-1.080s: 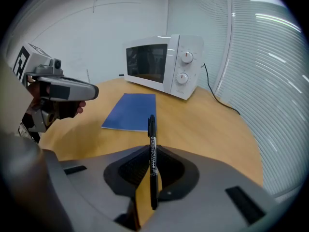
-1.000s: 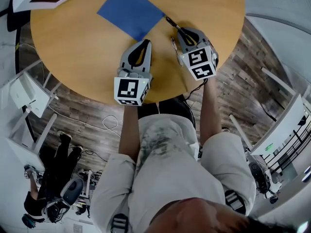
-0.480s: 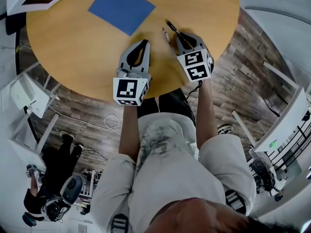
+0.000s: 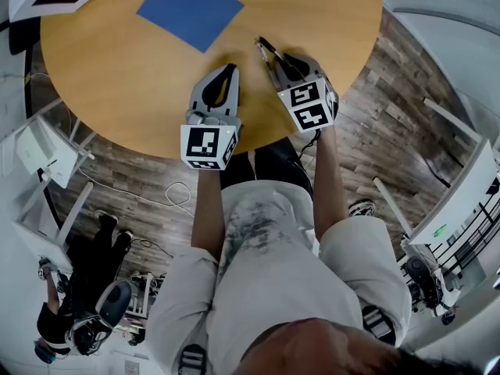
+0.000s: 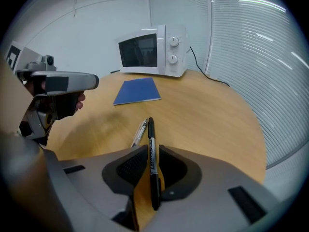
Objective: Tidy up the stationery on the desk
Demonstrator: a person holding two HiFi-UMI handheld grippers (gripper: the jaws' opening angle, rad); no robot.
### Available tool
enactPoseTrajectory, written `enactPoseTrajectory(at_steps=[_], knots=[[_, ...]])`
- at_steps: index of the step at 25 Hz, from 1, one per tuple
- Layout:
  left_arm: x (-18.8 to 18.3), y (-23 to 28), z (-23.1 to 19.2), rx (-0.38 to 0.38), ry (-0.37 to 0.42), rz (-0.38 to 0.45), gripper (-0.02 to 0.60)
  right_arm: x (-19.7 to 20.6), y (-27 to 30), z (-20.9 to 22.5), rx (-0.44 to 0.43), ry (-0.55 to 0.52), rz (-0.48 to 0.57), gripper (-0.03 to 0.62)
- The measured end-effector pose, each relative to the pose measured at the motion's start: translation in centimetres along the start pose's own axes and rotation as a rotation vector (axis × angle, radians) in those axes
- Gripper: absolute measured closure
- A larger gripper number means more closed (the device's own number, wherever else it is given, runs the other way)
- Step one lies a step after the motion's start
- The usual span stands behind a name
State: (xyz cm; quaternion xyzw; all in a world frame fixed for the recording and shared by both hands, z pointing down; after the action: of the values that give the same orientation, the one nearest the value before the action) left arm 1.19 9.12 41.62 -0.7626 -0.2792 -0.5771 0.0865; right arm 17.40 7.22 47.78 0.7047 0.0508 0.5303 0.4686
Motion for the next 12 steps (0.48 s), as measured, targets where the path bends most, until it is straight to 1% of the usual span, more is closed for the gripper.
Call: enactPoseTrajectory(at_steps=[4,12], knots=[[0.2,-0.4,0.0,-0.011,0.000,0.000,0.565,0.0,-0.3,-0.4,-0.028,0.004,0.009,0.450],[0.3,-0.7,0.2,-0.018,0.003,0.001,0.565,0.2,-0.7,-1.3,-0.128,0.055,0.021,0.450]])
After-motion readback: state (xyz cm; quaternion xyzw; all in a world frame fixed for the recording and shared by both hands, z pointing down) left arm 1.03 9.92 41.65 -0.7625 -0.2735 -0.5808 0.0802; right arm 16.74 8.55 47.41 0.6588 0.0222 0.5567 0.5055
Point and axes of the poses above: the fingertips, and each gripper's own axes: y forward along the fingers, z to its right, x out of its underside, the point moved 6 cm from there along -y, backward along the fingers, and after that the axes turned 12 degrees about z, right-handed, at the moved point
